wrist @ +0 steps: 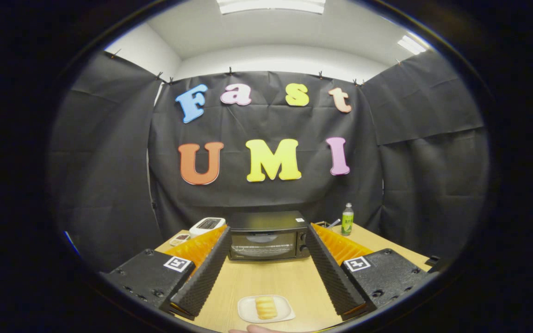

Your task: Open the toaster oven, put the food inside, and close the toaster oven door.

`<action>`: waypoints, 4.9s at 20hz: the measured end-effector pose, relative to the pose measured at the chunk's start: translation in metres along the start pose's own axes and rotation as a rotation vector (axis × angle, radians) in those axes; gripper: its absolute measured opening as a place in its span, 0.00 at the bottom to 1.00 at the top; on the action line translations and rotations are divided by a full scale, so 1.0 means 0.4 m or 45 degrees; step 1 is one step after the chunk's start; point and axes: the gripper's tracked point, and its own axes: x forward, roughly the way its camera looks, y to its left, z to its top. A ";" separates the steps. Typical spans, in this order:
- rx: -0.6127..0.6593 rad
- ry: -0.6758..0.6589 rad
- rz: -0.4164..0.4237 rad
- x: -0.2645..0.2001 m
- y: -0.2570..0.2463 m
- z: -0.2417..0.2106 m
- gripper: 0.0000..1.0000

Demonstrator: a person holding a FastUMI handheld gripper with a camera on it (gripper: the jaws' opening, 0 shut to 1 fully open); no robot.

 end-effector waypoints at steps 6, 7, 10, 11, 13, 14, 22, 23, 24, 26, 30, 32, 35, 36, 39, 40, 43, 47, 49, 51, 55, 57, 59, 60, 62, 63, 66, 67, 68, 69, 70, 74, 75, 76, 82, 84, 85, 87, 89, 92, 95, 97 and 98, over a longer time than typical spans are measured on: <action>-0.005 -0.007 -0.022 0.005 -0.020 -0.003 1.00; -0.009 -0.009 -0.025 0.007 -0.023 -0.006 1.00; -0.021 -0.005 -0.017 0.016 -0.028 -0.016 1.00; -0.016 0.006 -0.010 0.025 -0.031 -0.026 1.00; 0.017 0.018 0.001 0.038 -0.046 -0.039 1.00; 0.031 0.022 0.002 0.046 -0.056 -0.046 1.00; -0.002 0.032 0.110 0.280 -0.080 -0.065 1.00; -0.010 0.029 0.113 0.327 -0.074 -0.068 1.00; -0.011 0.032 0.121 0.375 -0.067 -0.079 1.00; -0.033 0.046 0.144 0.481 -0.035 -0.101 1.00; -0.072 0.143 0.167 0.690 0.026 -0.211 1.00; -0.066 0.192 0.163 0.771 0.042 -0.268 1.00; -0.062 0.233 0.136 0.846 0.040 -0.330 1.00; -0.061 0.228 0.130 0.863 0.036 -0.339 1.00; -0.071 0.231 0.115 0.891 0.029 -0.365 1.00; -0.062 0.194 0.116 0.896 0.032 -0.349 1.00; -0.026 0.204 0.111 0.900 0.027 -0.368 1.00; -0.121 0.215 0.050 0.879 0.006 -0.390 1.00; -0.023 0.195 0.070 0.862 0.006 -0.387 1.00; 0.141 0.254 0.116 0.855 0.008 -0.421 1.00; 0.115 0.250 0.129 0.812 -0.003 -0.442 1.00; 0.100 0.265 0.126 0.779 -0.006 -0.452 1.00; 0.068 0.274 0.117 0.743 -0.010 -0.467 1.00; 0.062 0.289 0.109 0.723 -0.013 -0.479 1.00; 0.028 0.336 0.088 0.679 -0.017 -0.506 1.00; 0.004 0.367 0.079 0.659 -0.019 -0.522 1.00; -0.019 0.481 0.088 0.609 -0.027 -0.568 1.00; -0.020 0.525 0.102 0.594 -0.029 -0.582 1.00; -0.038 0.565 0.113 0.582 -0.030 -0.597 1.00; -0.083 0.590 0.126 0.579 -0.035 -0.609 1.00; -0.121 0.608 0.129 0.571 -0.042 -0.620 1.00; -0.097 0.700 0.126 0.550 -0.043 -0.664 1.00; -0.095 0.732 0.129 0.548 -0.043 -0.676 1.00; -0.097 0.761 0.135 0.546 -0.044 -0.687 1.00; -0.083 0.759 0.123 0.506 -0.059 -0.635 1.00; -0.059 0.762 0.137 0.458 -0.053 -0.614 1.00; -0.060 0.764 0.140 0.431 -0.053 -0.604 1.00; -0.080 0.766 0.159 0.373 -0.044 -0.591 1.00; -0.112 0.791 0.178 0.312 -0.037 -0.596 1.00; -0.164 0.855 0.183 0.229 -0.039 -0.631 1.00; -0.157 0.920 0.193 0.181 -0.034 -0.693 1.00; -0.128 0.959 0.187 0.167 -0.036 -0.729 1.00; -0.119 0.977 0.182 0.168 -0.038 -0.743 1.00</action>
